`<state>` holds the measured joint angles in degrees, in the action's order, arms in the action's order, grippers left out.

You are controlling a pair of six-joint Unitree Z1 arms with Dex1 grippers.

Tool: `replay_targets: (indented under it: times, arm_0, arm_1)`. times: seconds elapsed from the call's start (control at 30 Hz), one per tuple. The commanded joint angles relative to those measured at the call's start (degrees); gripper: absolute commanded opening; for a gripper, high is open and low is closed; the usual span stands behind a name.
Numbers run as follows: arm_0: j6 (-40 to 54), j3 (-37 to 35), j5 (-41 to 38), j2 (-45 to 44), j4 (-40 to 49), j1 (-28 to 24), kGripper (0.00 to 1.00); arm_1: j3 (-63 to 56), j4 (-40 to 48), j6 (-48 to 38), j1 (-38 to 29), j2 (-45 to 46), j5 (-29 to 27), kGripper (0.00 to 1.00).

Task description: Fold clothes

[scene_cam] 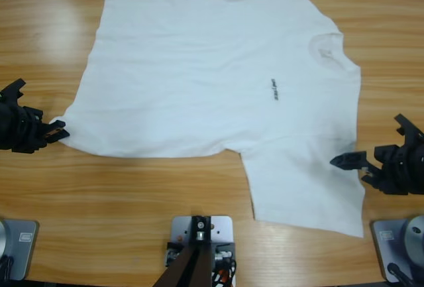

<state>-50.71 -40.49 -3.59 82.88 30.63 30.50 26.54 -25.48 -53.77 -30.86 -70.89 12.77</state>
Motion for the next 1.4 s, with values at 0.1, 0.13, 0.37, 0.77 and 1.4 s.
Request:
replay_targets:
  times: [0.1,0.13,0.37,0.77,1.4]
  arm_0:
    - [0.5,1.7,0.7,-1.1,-0.7,0.4,0.000]
    - [0.5,1.9,0.7,-1.1,-0.7,0.4,0.000]
    - [0.5,1.9,0.7,-0.9,-0.7,0.4,0.000]
    - [0.5,1.8,0.7,-1.0,-0.7,0.4,0.000]
    - [2.2,0.3,0.7,-6.5,-0.7,-4.4,0.000]
  arm_1:
    - [-1.8,-0.2,-2.8,-4.6,-3.1,-0.4,0.858]
    - [-1.8,0.1,-2.8,-4.6,-3.4,-0.2,0.858]
    - [-3.7,4.2,-2.3,-4.6,-3.6,1.3,0.561]
    - [-3.4,5.4,-1.5,-4.6,-2.4,2.2,0.000]
    - [9.2,-1.2,11.9,2.8,0.6,7.2,0.000]
